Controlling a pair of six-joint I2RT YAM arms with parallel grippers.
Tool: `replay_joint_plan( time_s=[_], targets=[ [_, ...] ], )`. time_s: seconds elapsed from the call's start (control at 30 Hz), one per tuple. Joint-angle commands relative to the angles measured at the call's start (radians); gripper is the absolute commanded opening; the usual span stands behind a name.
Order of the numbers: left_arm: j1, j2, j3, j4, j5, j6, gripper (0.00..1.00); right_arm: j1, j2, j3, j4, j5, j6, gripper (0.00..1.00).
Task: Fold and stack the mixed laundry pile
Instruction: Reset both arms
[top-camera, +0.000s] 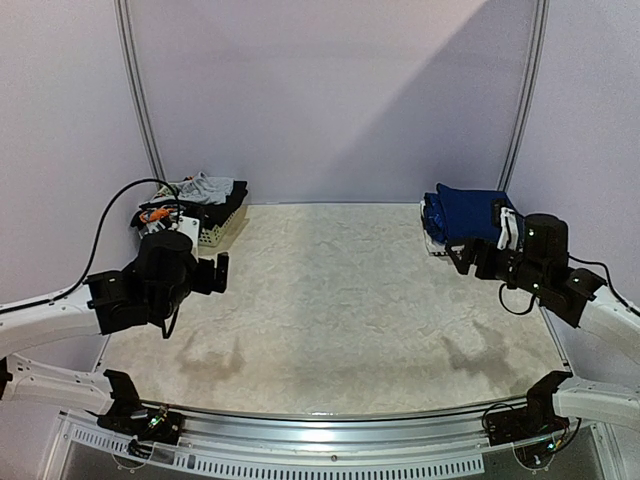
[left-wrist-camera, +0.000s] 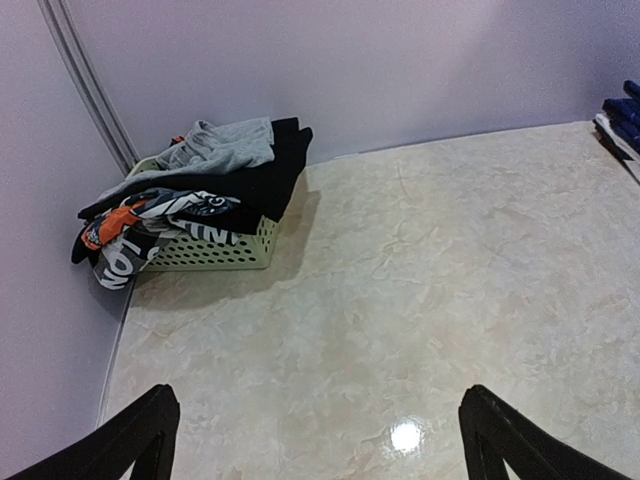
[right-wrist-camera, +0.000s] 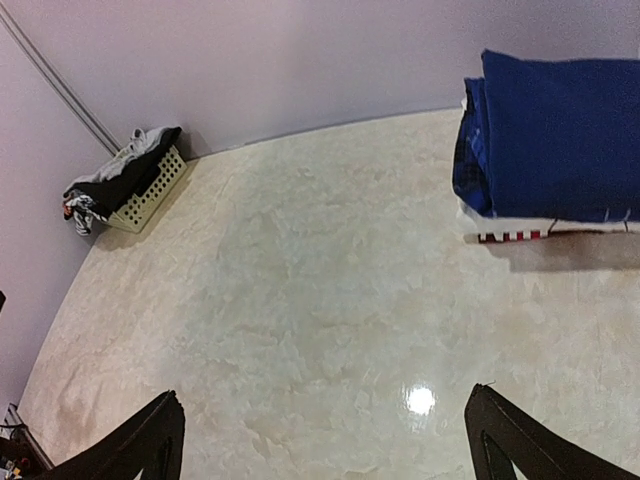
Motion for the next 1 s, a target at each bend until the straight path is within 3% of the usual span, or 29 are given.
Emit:
replay_joint_plan(
  time_s=[0.0,0.3,0.97],
  targets=[
    [0.026,-0.047,-0.046,-0.032,-0.048,-0.008,1.00,0.004,-0.035,-0.076,-0.007,0.026,0.037,0.99],
    [0.041,-0.126,-0.121,-0.032,-0.051,-0.015,1.00,0.003,-0.143,-0.163,-0.016,0.035,0.049,0.99],
    [0.049,-0.145,-0.131,-0.030,-0.040,-0.007,1.00,0.004,-0.132,-0.170,0.046,0.016,0.027,0.99]
  ],
)
